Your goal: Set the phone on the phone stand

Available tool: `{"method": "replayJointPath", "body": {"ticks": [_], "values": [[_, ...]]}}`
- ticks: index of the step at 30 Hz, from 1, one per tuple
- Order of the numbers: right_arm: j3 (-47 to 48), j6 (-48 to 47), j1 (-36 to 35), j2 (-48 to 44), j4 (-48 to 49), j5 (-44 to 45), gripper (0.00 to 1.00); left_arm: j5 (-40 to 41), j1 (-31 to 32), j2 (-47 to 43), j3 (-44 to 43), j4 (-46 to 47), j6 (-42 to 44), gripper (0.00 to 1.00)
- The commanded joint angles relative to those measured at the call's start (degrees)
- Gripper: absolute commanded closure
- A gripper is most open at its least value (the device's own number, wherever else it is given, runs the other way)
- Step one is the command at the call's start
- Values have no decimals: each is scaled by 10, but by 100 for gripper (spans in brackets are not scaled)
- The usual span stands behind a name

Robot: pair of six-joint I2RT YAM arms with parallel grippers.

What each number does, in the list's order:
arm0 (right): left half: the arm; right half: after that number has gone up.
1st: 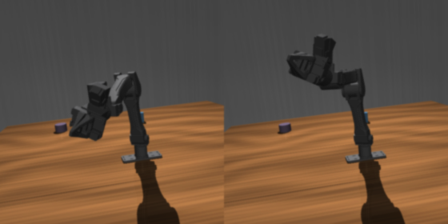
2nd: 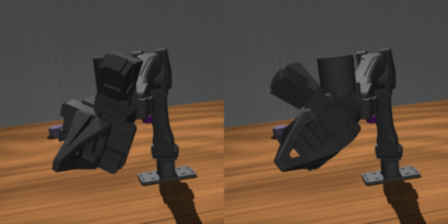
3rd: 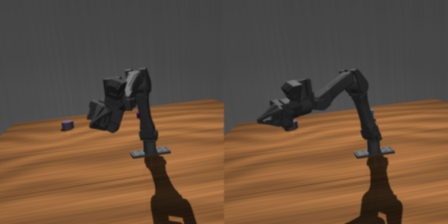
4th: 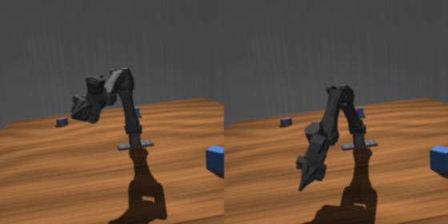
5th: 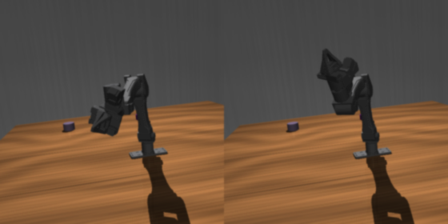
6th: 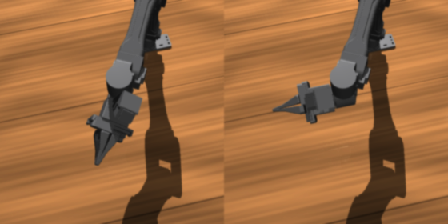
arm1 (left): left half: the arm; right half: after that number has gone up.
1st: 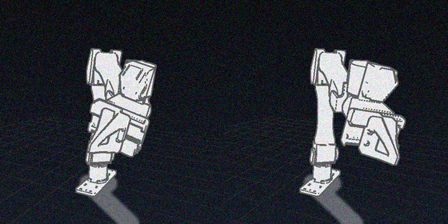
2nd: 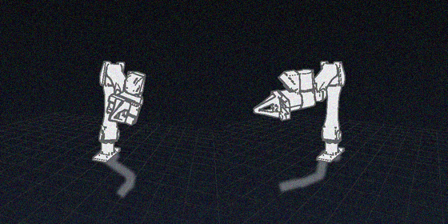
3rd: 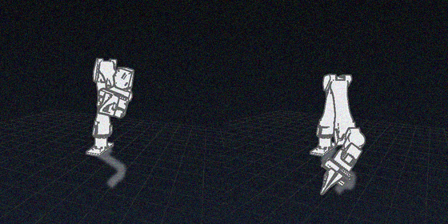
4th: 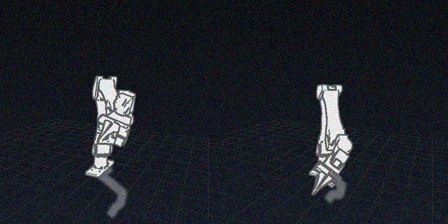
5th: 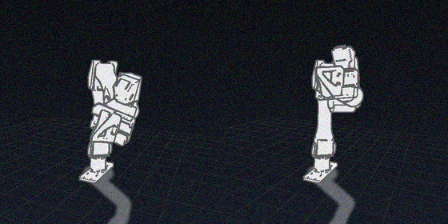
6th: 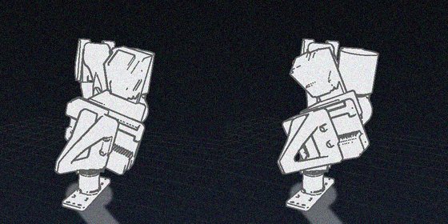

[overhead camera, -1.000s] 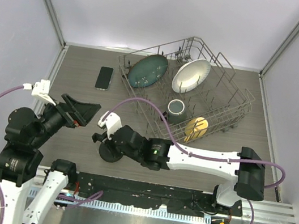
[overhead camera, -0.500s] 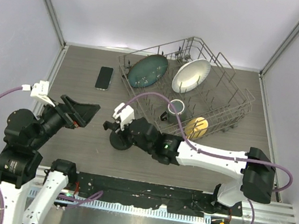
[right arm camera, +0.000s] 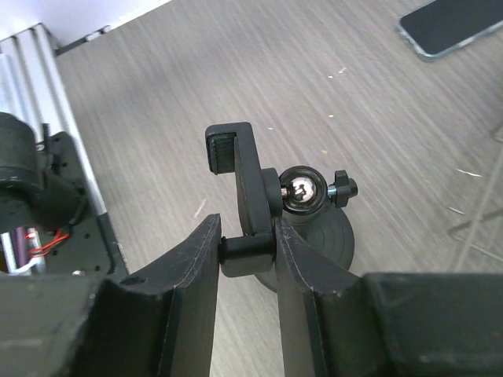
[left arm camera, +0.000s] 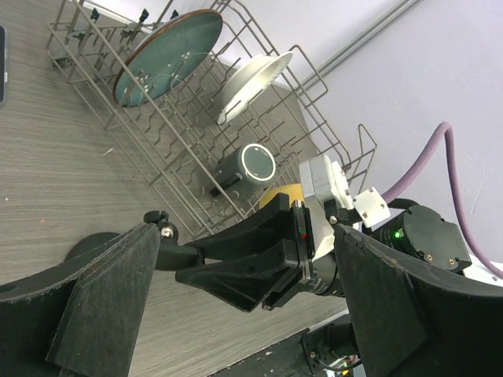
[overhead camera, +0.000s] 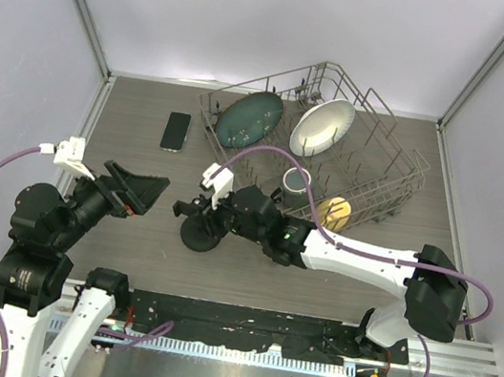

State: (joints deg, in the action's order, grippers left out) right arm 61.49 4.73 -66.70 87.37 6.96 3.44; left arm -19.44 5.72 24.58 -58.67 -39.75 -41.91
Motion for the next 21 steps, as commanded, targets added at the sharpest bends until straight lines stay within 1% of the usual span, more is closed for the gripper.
{"method": "replayJointPath", "body": {"ticks": [1, 6, 9, 14, 21], "values": [[11, 41, -6, -4, 96, -63, 99, -1, 1, -1, 3, 14, 1, 3], [26, 20, -8, 19, 74, -59, 99, -2, 1, -1, 4, 15, -1, 3], [4, 12, -11, 16, 74, -37, 99, 1, 1, -4, 4, 13, 2, 3], [-50, 17, -11, 1, 113, -37, 99, 4, 2, -5, 14, 19, 0, 3], [-68, 14, -12, 17, 125, -37, 99, 0, 2, -6, 19, 21, -3, 3]]}}
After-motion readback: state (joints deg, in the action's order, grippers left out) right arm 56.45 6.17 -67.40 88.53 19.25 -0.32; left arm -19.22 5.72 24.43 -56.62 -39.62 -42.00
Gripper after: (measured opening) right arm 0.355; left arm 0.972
